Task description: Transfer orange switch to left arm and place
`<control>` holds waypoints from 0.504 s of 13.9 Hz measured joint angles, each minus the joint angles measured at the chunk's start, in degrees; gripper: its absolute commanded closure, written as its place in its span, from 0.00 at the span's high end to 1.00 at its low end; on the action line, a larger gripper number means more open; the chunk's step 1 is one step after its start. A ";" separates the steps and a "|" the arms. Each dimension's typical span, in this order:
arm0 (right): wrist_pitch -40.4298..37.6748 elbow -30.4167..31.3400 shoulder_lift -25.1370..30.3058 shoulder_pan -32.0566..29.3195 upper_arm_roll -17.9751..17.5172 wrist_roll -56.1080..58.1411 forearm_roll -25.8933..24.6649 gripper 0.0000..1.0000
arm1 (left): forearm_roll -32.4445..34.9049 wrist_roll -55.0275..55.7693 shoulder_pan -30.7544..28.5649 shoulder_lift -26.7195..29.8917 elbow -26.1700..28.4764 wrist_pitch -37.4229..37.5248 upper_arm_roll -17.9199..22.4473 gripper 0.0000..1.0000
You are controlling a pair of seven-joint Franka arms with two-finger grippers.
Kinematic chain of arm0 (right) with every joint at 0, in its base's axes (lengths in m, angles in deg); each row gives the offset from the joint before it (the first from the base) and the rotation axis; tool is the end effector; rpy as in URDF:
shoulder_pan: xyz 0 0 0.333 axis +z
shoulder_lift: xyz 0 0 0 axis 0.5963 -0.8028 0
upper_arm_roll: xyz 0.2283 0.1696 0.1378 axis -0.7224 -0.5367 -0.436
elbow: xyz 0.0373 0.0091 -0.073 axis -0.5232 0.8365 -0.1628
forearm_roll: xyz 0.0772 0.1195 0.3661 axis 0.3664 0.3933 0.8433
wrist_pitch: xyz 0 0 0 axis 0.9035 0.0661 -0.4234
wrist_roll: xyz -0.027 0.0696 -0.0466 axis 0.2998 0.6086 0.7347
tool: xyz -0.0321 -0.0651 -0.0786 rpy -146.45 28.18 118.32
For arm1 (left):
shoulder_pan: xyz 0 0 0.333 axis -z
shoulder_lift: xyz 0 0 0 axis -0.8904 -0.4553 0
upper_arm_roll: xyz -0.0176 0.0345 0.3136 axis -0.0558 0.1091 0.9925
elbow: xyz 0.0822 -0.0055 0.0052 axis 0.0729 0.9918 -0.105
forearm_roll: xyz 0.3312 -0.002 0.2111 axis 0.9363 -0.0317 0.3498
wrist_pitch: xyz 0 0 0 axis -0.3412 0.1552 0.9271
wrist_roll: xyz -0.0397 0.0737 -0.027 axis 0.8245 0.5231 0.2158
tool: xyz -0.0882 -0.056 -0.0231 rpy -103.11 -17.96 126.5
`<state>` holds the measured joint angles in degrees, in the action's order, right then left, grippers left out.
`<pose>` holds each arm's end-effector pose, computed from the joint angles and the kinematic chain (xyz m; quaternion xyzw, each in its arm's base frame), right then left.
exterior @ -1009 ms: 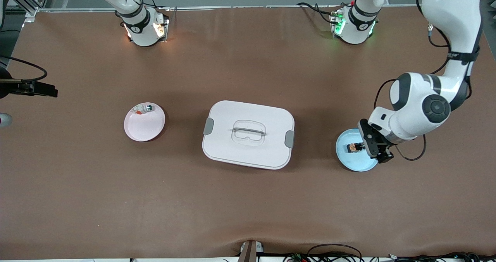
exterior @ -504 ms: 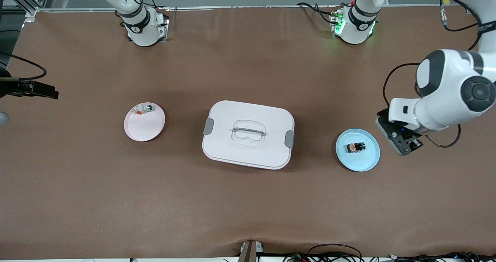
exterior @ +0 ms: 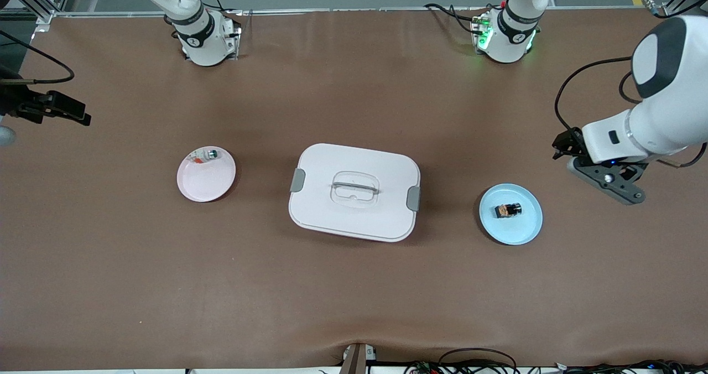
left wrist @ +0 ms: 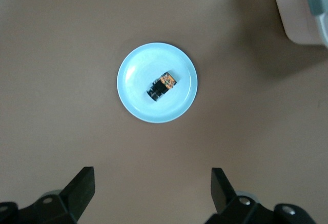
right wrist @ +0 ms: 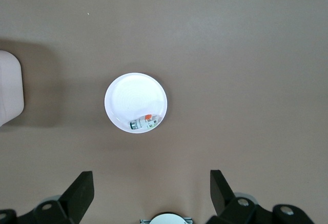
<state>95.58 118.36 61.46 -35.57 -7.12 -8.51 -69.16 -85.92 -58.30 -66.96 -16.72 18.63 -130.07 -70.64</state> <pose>0.5523 -0.0201 0.6197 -0.9975 0.0302 0.0640 0.0031 0.6008 -0.0690 0.5233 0.9661 -0.2548 -0.0427 0.0028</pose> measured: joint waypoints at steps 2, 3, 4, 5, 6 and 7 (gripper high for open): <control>0.17 0.18 0.00 0.00 -0.06 0.00 0.03 1.00 | 0.00 7.76 0.14 1.20 -1.02 1.76 -0.16 1.00; 0.17 0.19 0.03 0.00 -0.07 0.00 0.04 1.00 | 0.00 10.54 0.17 1.87 -1.25 2.27 -0.18 1.00; 0.17 0.19 0.14 0.00 -0.08 0.00 0.05 1.00 | 0.00 12.53 0.15 2.54 -1.36 2.51 -0.16 1.00; 0.21 0.21 0.37 0.00 -0.09 0.00 0.20 1.00 | 0.00 14.14 0.11 3.22 -1.43 2.63 -0.09 1.00; 0.32 0.25 0.66 0.00 -0.09 -0.01 0.61 1.00 | 0.00 16.06 0.06 3.97 -1.50 2.88 -0.02 1.00; 0.46 0.30 0.97 0.00 -0.09 -0.01 0.96 1.00 | 0.00 18.27 0.00 4.82 -1.56 3.53 0.05 1.00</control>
<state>96.04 118.66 62.43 -35.57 -7.20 -8.52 -68.20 -85.92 -40.03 -66.96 -11.91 17.07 -126.54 -70.59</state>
